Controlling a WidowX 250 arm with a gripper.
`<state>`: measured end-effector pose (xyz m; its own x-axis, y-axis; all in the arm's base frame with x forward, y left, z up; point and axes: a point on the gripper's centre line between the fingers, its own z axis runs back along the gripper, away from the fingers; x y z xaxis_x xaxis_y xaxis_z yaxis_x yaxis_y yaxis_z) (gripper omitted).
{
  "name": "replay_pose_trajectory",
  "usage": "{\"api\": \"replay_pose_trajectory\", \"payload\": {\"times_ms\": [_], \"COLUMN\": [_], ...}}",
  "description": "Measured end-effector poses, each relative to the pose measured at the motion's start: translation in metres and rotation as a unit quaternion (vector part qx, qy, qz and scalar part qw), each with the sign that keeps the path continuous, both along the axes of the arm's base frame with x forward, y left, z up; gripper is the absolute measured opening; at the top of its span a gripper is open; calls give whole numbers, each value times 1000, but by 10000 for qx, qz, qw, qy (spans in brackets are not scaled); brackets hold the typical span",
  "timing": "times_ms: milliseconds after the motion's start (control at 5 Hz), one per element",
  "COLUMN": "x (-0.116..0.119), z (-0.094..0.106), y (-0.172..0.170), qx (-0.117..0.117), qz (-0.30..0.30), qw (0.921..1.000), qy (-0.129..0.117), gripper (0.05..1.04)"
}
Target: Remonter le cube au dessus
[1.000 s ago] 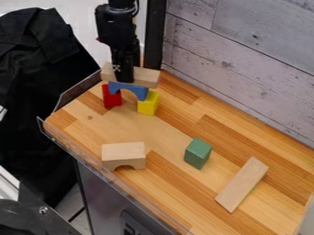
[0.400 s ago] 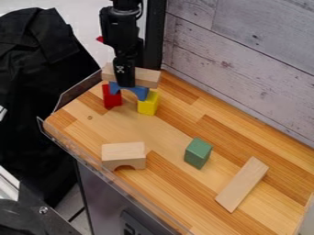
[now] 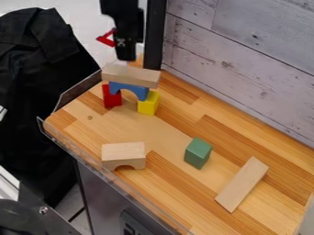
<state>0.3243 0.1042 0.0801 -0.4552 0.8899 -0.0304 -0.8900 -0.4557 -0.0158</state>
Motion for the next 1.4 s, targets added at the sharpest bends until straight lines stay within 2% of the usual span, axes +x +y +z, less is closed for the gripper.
{"api": "replay_pose_trajectory", "payload": {"times_ms": [200,400,800,1200,1400], "x": [-1,-15,-44,-53,-51], "z": [18,16,0,-14,-15], "y": [-15,-38,-87,-102,-105], "qx": [127,27,-234,-284,-347], "qz": [-271,-639,-1224,-1259,-1219], "qw": [9995,9979,9915,9907,9914], "qy": [-105,85,382,439,325], "gripper": [999,999,999,999,999]}}
